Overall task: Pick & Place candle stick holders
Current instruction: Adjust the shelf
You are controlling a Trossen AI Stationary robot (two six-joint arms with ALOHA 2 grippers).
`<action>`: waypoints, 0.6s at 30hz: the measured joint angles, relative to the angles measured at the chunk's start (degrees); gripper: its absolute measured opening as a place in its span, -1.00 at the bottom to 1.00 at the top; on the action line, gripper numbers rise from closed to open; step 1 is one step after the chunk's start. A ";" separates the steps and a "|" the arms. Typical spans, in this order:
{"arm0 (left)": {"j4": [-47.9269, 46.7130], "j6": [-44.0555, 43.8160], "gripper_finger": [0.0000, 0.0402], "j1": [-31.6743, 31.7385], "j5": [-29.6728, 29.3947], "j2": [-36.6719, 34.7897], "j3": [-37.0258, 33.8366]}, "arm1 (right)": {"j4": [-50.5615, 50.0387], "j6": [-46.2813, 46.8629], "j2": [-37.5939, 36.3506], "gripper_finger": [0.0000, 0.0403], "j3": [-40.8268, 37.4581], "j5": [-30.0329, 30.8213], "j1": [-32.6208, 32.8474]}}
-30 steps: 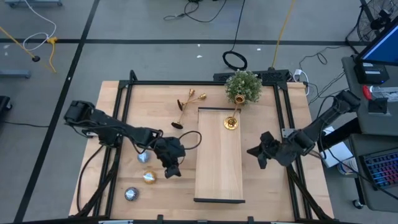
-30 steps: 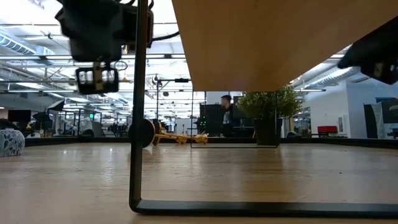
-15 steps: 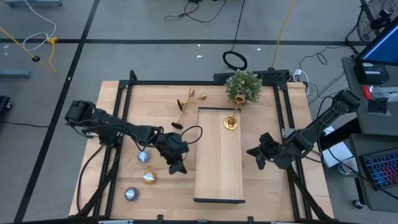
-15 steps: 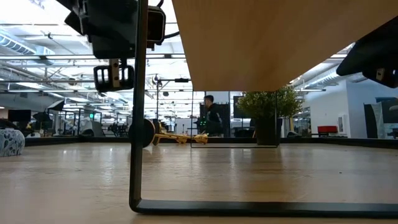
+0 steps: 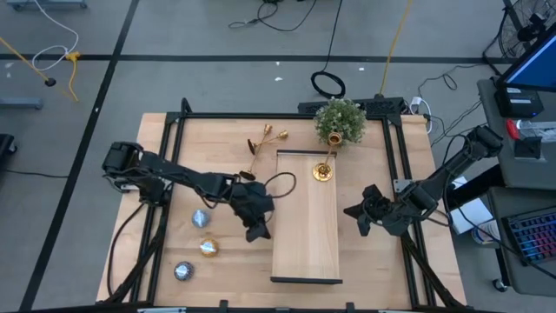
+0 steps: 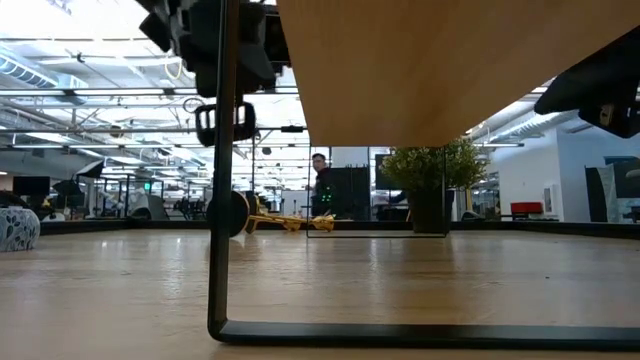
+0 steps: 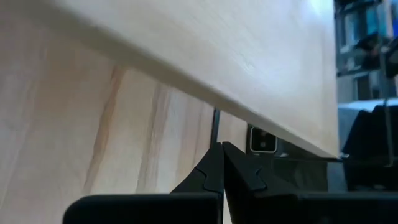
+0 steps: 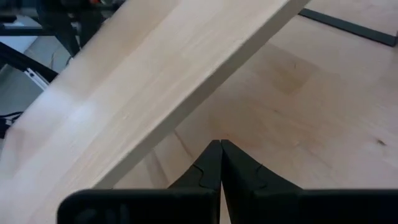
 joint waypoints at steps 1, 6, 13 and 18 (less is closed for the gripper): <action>-0.50 0.81 -1.00 -0.17 0.07 0.85 1.15 | 0.34 -0.03 0.00 -1.00 0.00 0.04 0.00; -1.30 2.11 -1.00 -0.56 -0.25 1.57 3.31 | 2.11 -1.42 0.00 -1.00 0.00 1.27 0.00; -1.84 2.14 -1.00 -0.07 -0.55 1.23 3.20 | 2.50 -1.89 0.25 -1.00 0.00 2.01 0.00; -1.78 1.75 -1.00 -0.18 -0.53 1.20 3.21 | 2.58 -2.19 0.24 -1.00 0.00 2.54 0.00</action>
